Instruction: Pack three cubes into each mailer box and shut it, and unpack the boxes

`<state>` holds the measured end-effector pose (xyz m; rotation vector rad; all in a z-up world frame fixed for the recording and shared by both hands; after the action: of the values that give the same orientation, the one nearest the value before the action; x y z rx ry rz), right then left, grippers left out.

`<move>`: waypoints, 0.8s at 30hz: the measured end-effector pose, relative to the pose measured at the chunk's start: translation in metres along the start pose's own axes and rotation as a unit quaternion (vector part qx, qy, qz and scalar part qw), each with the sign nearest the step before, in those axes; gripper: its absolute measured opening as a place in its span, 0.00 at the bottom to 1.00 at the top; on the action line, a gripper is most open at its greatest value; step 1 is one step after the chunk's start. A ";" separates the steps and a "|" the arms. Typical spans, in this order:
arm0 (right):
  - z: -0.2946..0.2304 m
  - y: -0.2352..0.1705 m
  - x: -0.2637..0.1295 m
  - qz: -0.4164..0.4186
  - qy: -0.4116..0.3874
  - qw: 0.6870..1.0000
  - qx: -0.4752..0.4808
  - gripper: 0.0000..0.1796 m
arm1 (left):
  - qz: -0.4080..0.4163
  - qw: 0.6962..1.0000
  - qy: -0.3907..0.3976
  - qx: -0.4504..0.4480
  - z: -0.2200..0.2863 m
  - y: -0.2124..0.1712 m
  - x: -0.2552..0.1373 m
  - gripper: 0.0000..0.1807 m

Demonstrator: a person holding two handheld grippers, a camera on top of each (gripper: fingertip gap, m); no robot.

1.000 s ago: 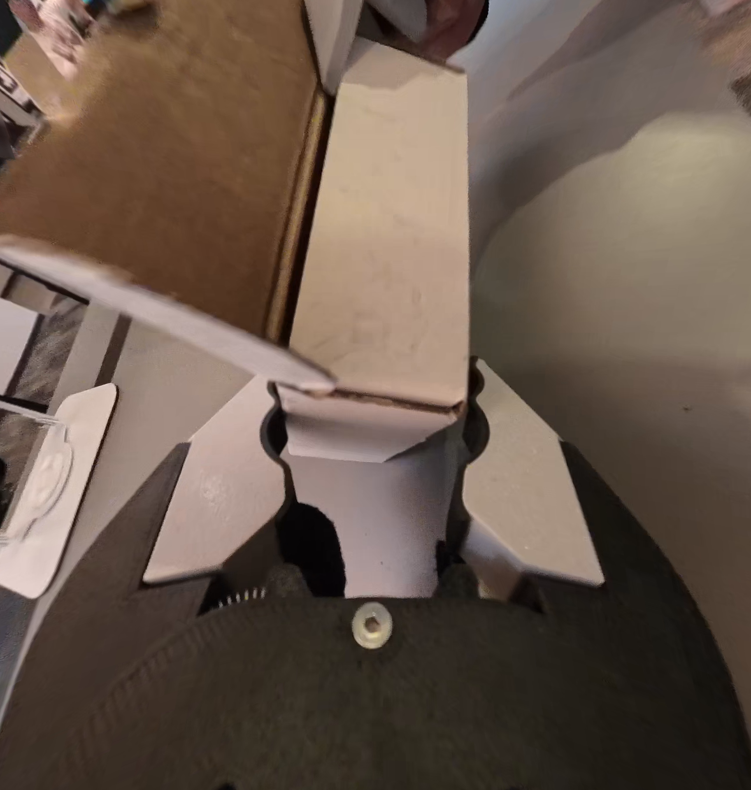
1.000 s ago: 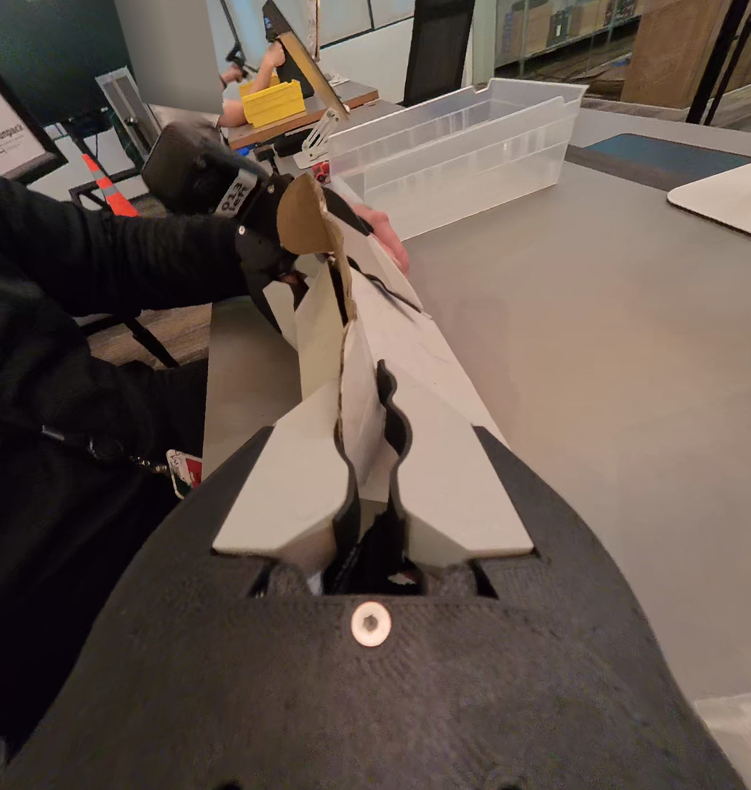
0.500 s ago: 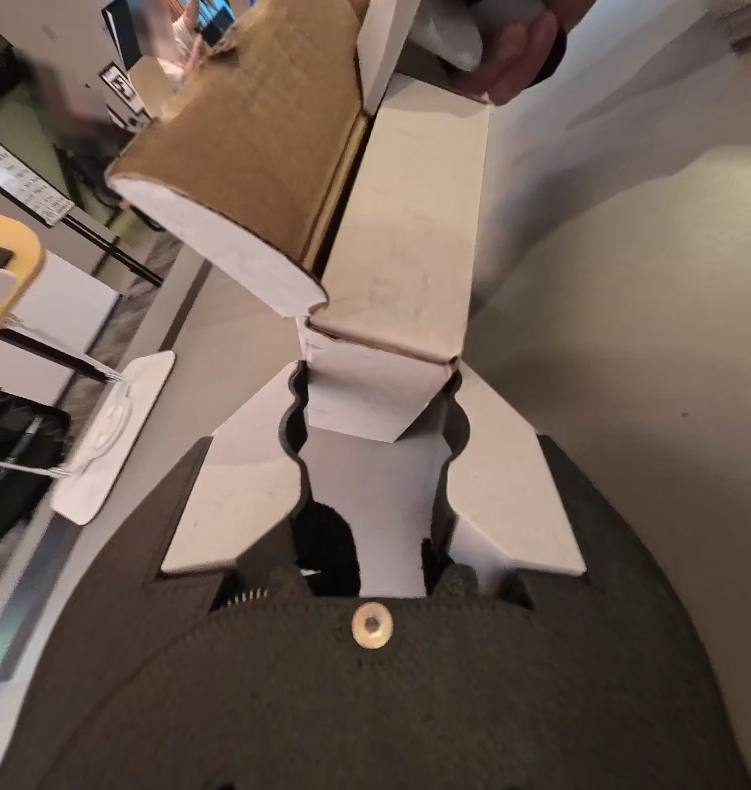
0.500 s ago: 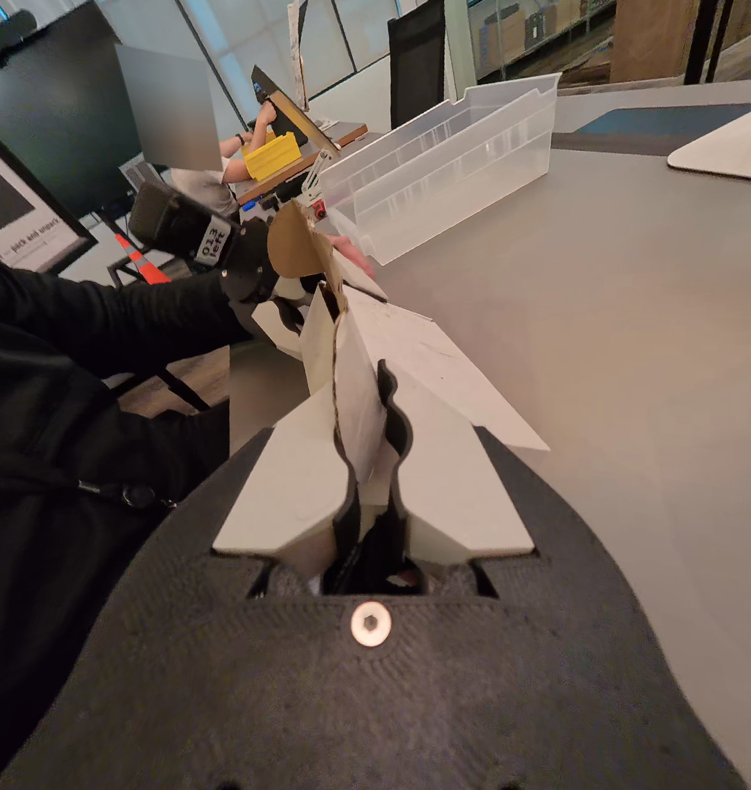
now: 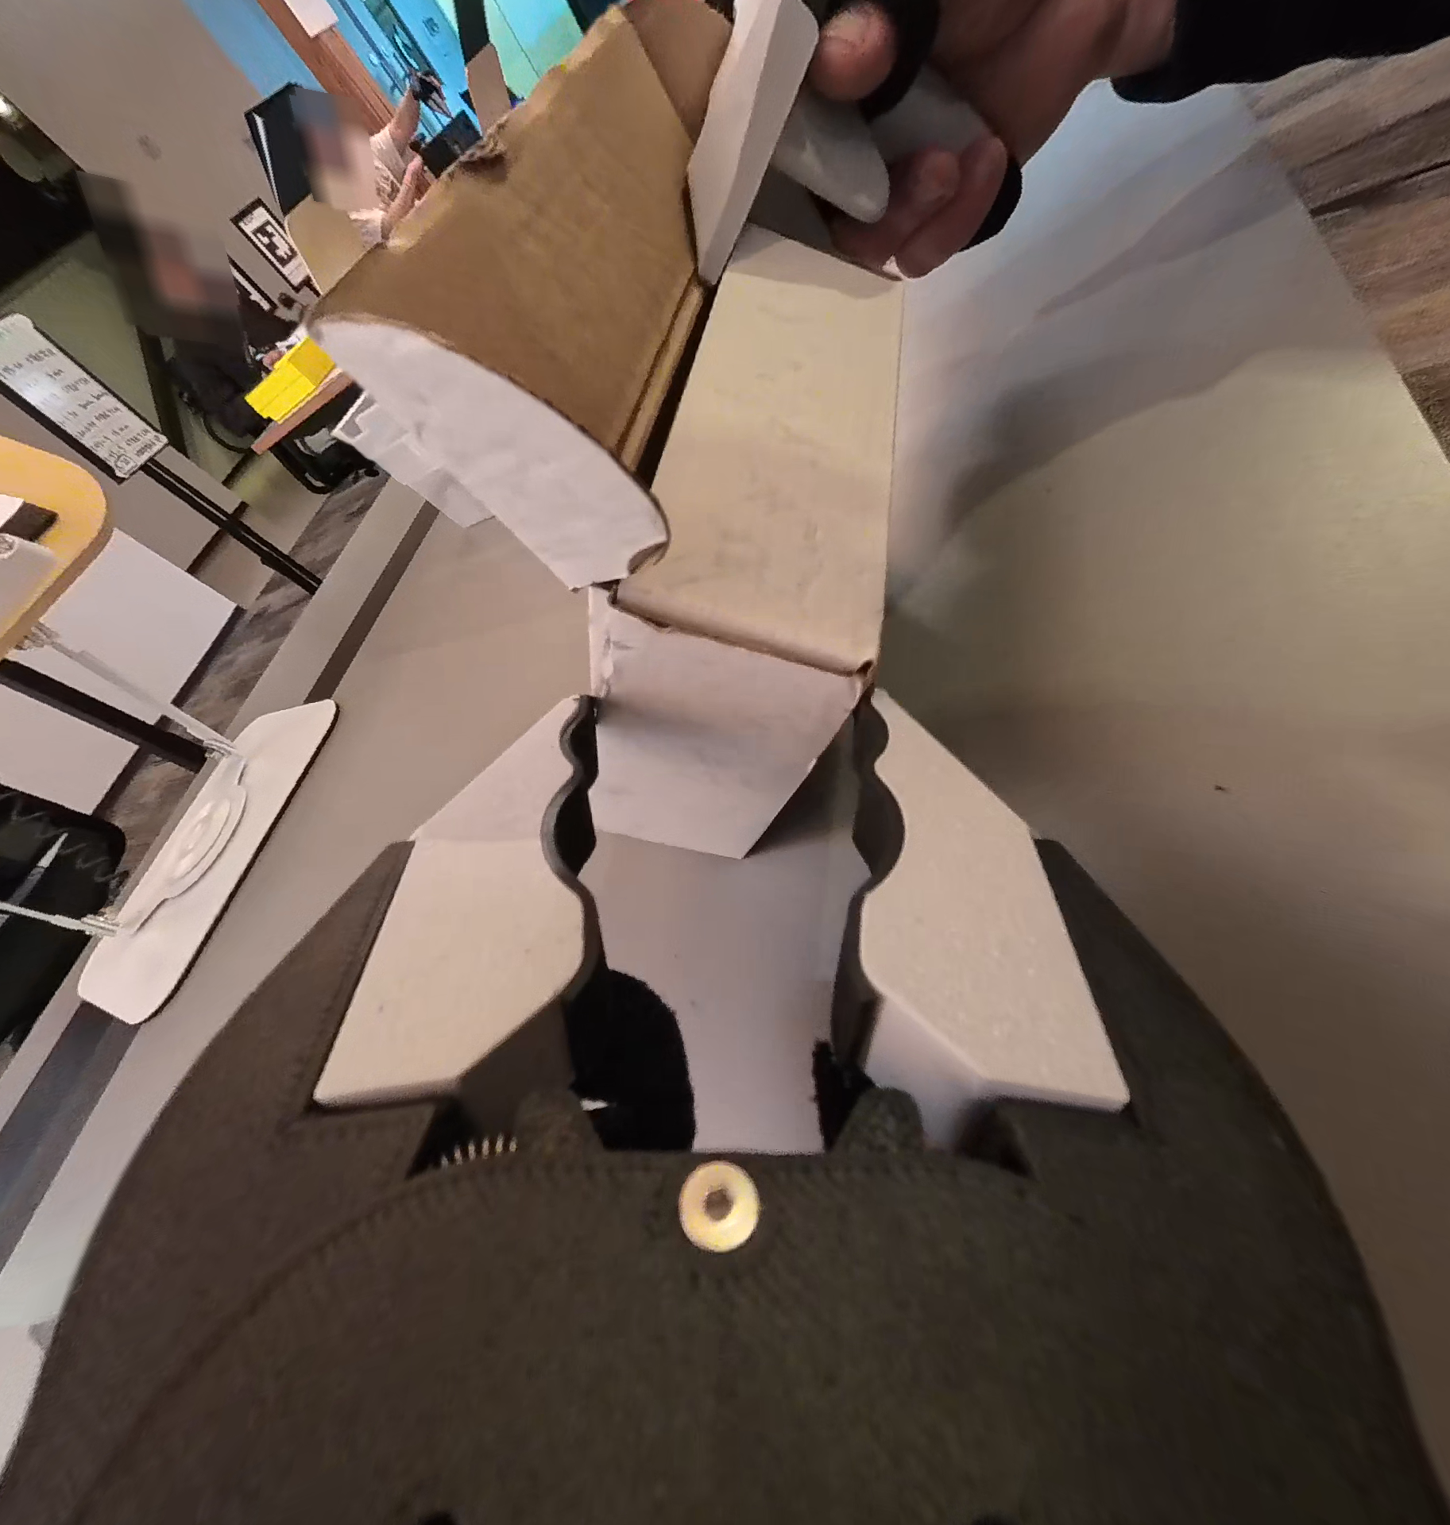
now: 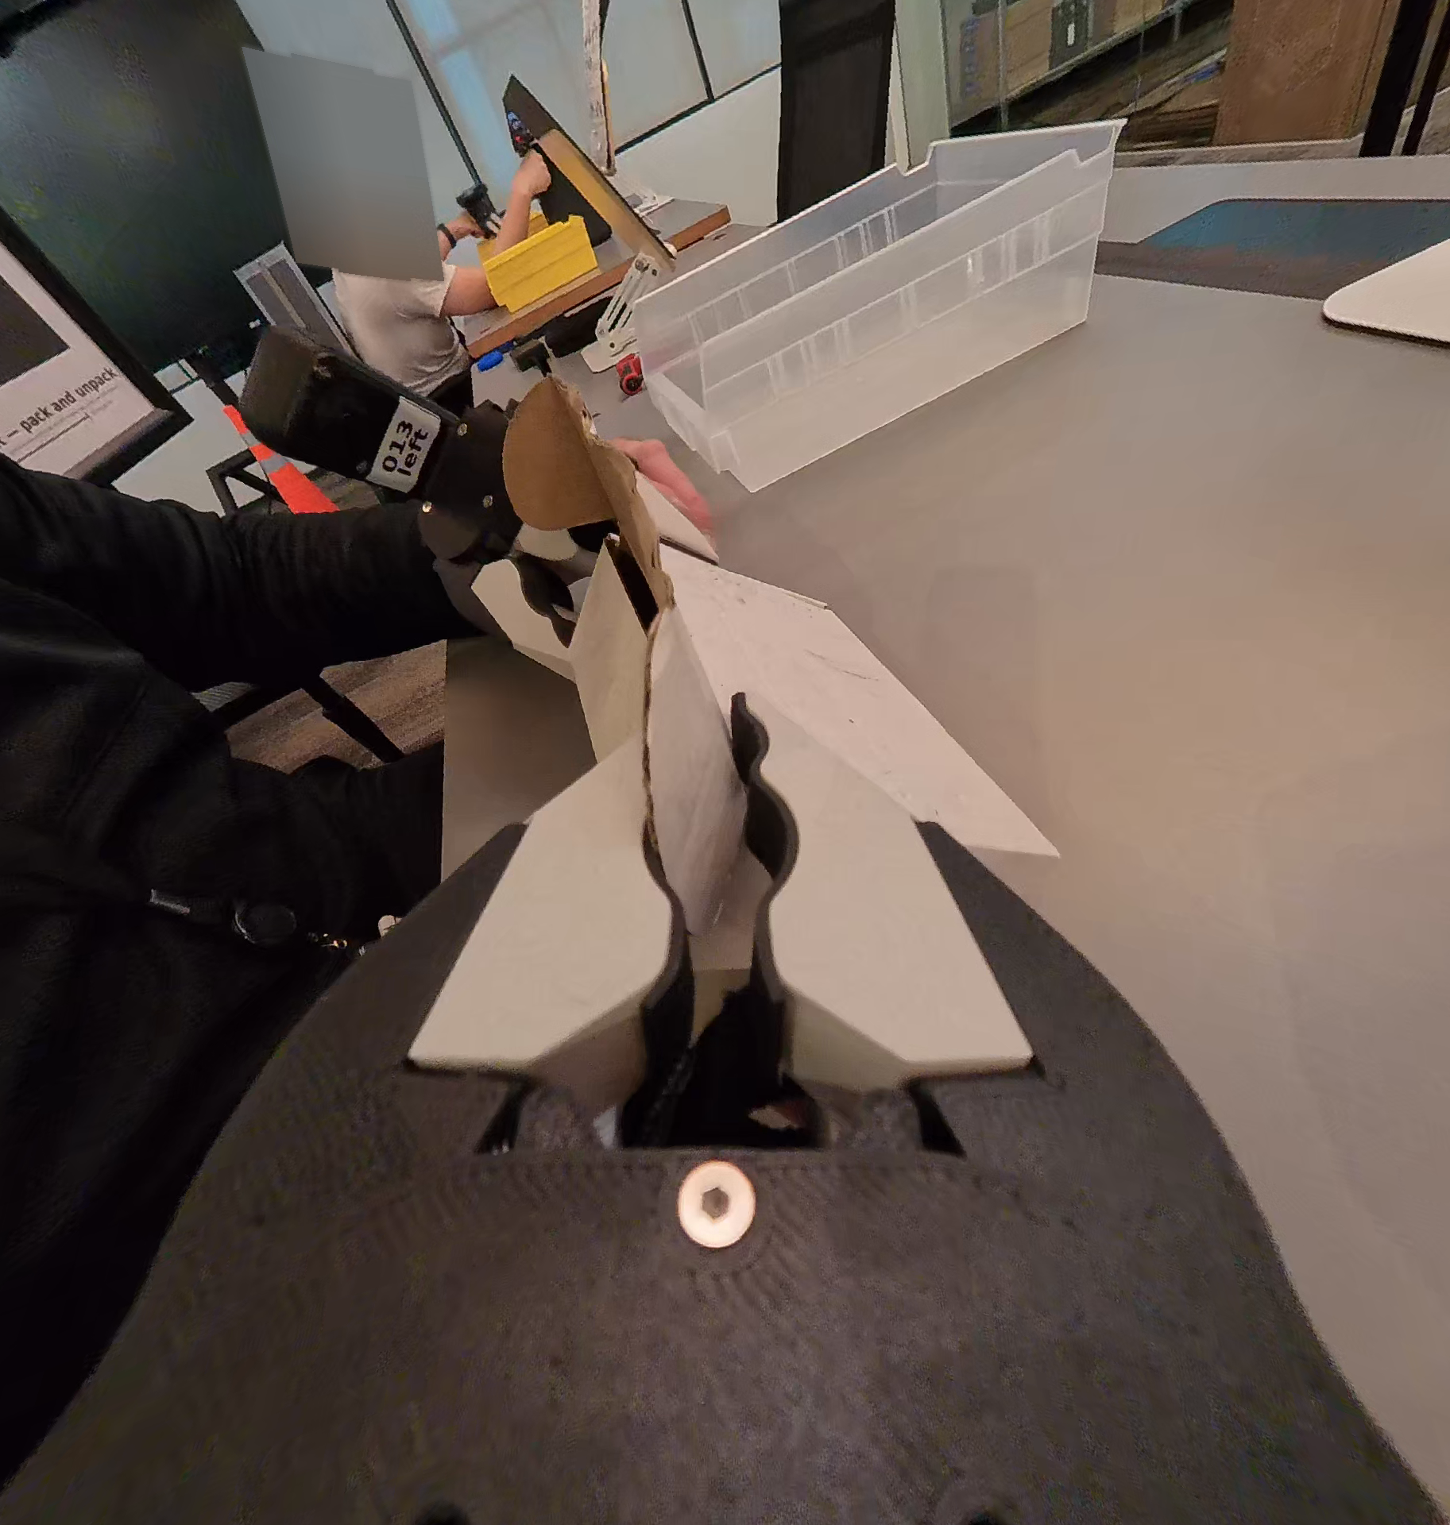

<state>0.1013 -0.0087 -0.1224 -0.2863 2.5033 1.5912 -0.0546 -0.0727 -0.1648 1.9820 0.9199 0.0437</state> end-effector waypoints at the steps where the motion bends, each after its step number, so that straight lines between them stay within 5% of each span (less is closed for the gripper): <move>1: 0.000 0.000 0.000 0.001 0.001 1.000 0.001 0.01 | -0.001 1.000 0.001 0.006 0.001 0.000 0.000 0.33; 5: 0.005 0.001 -0.001 0.020 0.010 0.999 0.037 0.02 | -0.036 0.993 0.024 0.107 0.004 -0.001 -0.001 0.30; 24: 0.001 0.009 -0.005 0.036 -0.008 0.999 0.033 0.03 | -0.032 0.990 -0.012 0.138 0.023 0.014 -0.011 0.28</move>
<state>0.1035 -0.0035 -0.1136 -0.1755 2.5745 1.5269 -0.0461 -0.1005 -0.1643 2.2004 1.0168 -0.1509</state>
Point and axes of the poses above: each gripper's, where its closed fingertips meet, x out along the fingers, y out of its top, z = x × y across the jaws, the point moved 4 cm from there along -x, back along the fingers, and after that the axes turned 5 degrees about x, right-handed, at the moved point
